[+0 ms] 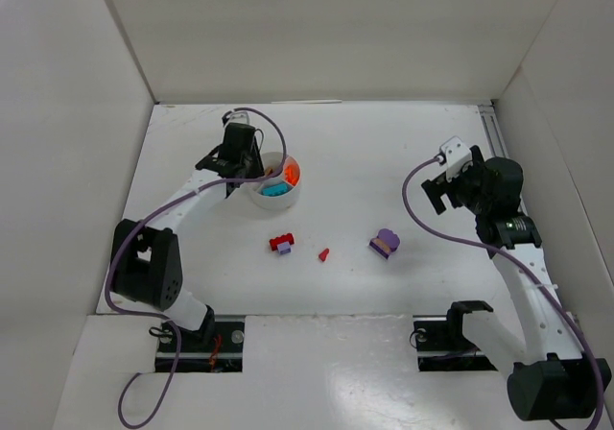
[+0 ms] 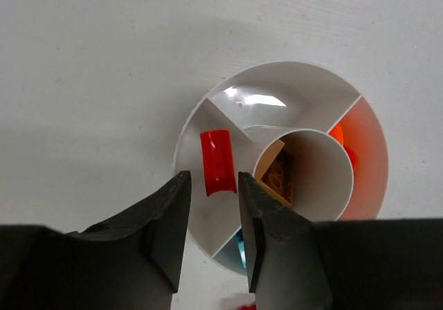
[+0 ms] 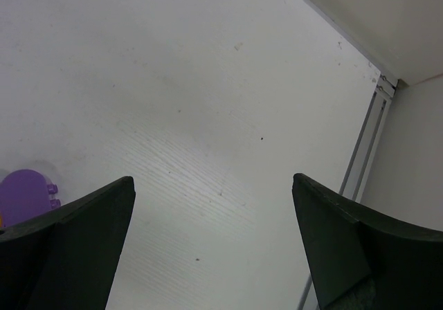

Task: Sort the legos into containers by color

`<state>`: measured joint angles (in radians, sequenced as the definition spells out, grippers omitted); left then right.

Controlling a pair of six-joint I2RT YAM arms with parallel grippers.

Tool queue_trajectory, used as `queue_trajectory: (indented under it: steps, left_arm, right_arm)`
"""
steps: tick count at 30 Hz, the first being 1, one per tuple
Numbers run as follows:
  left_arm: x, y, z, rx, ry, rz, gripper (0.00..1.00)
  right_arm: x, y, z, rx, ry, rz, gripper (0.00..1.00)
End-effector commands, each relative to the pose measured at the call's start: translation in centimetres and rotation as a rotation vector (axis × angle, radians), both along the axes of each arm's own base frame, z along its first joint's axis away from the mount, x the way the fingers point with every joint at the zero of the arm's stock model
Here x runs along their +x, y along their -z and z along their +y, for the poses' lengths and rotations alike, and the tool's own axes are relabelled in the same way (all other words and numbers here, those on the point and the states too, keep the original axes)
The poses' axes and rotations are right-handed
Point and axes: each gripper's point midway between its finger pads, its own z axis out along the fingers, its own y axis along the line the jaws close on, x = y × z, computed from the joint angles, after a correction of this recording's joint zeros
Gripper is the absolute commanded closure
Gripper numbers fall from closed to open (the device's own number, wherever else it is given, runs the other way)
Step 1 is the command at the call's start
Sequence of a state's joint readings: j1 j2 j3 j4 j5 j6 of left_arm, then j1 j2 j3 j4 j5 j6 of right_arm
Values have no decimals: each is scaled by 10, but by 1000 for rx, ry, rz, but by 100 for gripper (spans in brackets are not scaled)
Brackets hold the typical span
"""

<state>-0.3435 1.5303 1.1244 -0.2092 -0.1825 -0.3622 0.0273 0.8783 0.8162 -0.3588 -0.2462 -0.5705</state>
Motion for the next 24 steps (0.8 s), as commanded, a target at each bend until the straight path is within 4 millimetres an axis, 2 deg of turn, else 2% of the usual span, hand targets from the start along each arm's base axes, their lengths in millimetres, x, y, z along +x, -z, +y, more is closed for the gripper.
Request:
queue_trajectory:
  steps: [1, 3, 5, 7, 8, 9, 10, 11, 12, 13, 14, 15, 16, 17, 18, 19, 21, 22, 23, 24]
  left_arm:
    - [-4, -17, 0, -30, -1, -36, 69]
    - [-7, -20, 1, -32, -1, -43, 68]
    - [-12, -23, 2, -41, -7, -47, 68]
    - [-14, -23, 3, -42, -7, -49, 63]
    - [-15, -33, 5, -45, -14, -75, 63]
    - [-17, -31, 6, -41, -14, -64, 61]
    - [-18, -38, 6, -54, -20, -81, 58]
    - [-23, -42, 7, -57, -19, -88, 48]
    - [-26, -45, 8, -68, -26, -96, 37]
    - [-29, -51, 10, -73, -39, -107, 22]
    - [-32, -54, 11, -86, -46, -116, 5]
    - [-39, -68, 13, -109, -53, -148, 0]
    - [-47, -66, 18, -124, -92, -144, 0]
    - [-52, -69, 19, -148, -105, -155, 0]
    - [-60, -80, 25, -169, -136, -190, 0]
    - [-69, -72, 29, -182, -163, -174, 0]
    - [-80, -70, 27, -237, -191, -178, 0]
    - [-87, -76, 24, -272, -184, -197, 0]
    - [-94, -67, 21, -284, -176, -178, 0]
    - [-97, -64, 22, -292, -183, -178, 0]
  right_arm:
    - [0, -22, 8, 8, -57, -73, 0]
    - [-1, -22, 12, 16, -78, -73, 0]
    - [-3, -31, 17, 2, -93, -107, 0]
    - [-5, -28, 24, -5, -107, -98, 0]
    - [-7, -31, 27, -14, -122, -110, 0]
    - [-7, -31, 30, -18, -126, -111, 0]
    - [-9, -31, 41, -26, -170, -115, 0]
    - [-14, -32, 61, -37, -247, -124, 0]
    - [-14, -32, 61, -37, -248, -124, 0]
    - [-16, -29, 71, -51, -289, -119, 0]
    - [-19, -26, 93, -68, -364, -114, 0]
    - [-23, -21, 107, -77, -415, -102, 0]
    - [-27, -15, 121, -89, -467, -89, 0]
    - [-40, -7, 150, -98, -571, -73, 0]
    - [-44, 10, 169, -131, -652, -34, 0]
    - [-51, 21, 183, -152, -709, -11, 0]
    - [-70, 45, 215, -211, -843, 30, 0]
    - [-73, 67, 226, -236, -877, 95, 0]
    - [-72, 74, 233, -263, -888, 110, 0]
    - [-80, 84, 243, -270, -930, 133, 0]
